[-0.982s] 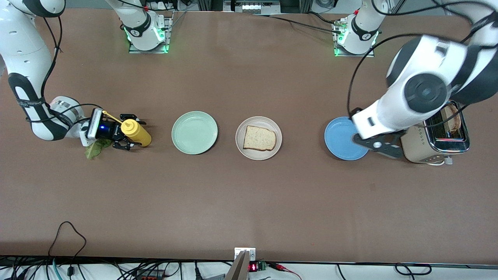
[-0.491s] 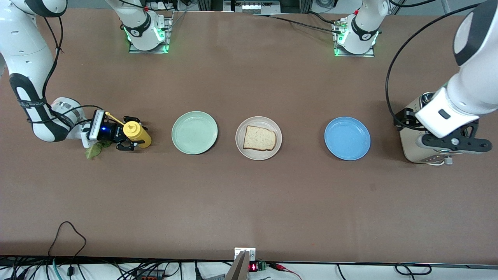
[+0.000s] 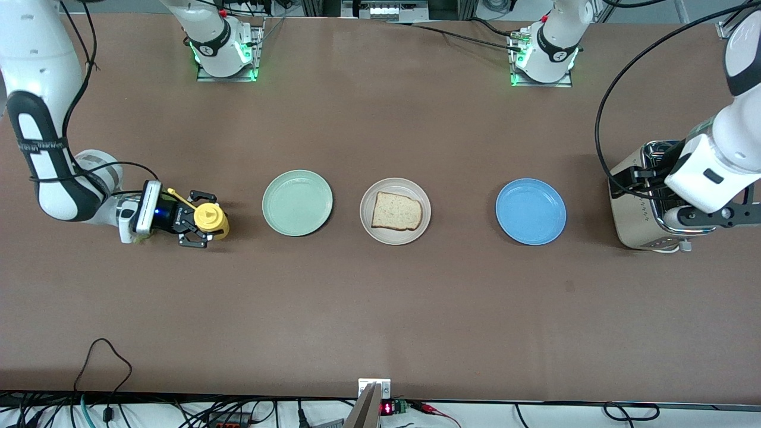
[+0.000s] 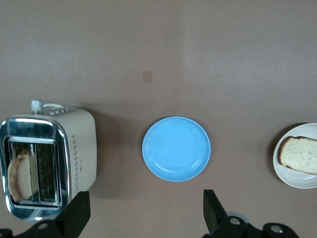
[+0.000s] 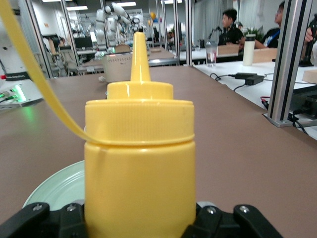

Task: Make sandwich in beige plate with both arms
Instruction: 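Grasp the yellow bottle with the right gripper while the left gripper withdraws, then carry the yellow bottle with the right gripper over the bread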

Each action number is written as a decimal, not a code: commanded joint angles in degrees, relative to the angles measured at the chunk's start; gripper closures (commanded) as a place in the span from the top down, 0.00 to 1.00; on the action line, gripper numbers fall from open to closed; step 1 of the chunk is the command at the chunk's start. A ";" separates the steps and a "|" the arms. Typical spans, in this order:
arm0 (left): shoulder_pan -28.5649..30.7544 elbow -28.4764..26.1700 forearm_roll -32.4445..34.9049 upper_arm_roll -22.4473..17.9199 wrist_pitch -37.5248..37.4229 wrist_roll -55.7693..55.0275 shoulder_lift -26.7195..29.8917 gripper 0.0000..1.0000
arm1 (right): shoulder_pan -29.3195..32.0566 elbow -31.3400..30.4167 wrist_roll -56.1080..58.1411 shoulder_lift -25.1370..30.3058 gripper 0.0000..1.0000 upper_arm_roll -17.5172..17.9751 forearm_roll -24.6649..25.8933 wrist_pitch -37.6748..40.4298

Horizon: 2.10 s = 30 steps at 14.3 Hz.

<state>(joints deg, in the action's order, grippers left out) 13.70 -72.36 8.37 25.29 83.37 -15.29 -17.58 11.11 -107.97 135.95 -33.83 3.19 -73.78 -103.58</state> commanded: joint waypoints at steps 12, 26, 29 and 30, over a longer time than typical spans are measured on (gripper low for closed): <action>-16.51 -24.59 -6.61 -22.04 9.02 8.61 20.84 1.00 | -25.34 0.05 -42.06 12.04 0.25 -0.47 27.71 -36.33; -16.51 -23.70 -6.70 -22.04 7.60 8.61 20.31 1.00 | -46.34 1.36 -55.51 3.60 0.24 -5.46 44.30 -57.35; -16.51 -23.70 -6.70 -22.04 7.59 8.61 20.31 1.00 | -54.68 2.06 -63.94 2.38 0.24 -13.01 51.96 -56.74; -16.51 -23.70 -6.70 -22.04 7.51 8.61 20.31 1.00 | -57.58 2.59 -66.23 1.93 0.24 -15.47 53.98 -55.52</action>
<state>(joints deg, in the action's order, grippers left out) -2.05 -97.25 2.16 4.12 92.02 -7.80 2.93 -40.47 -107.41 74.72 -30.67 -7.06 -23.59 -160.44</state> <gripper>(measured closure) 0.000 0.581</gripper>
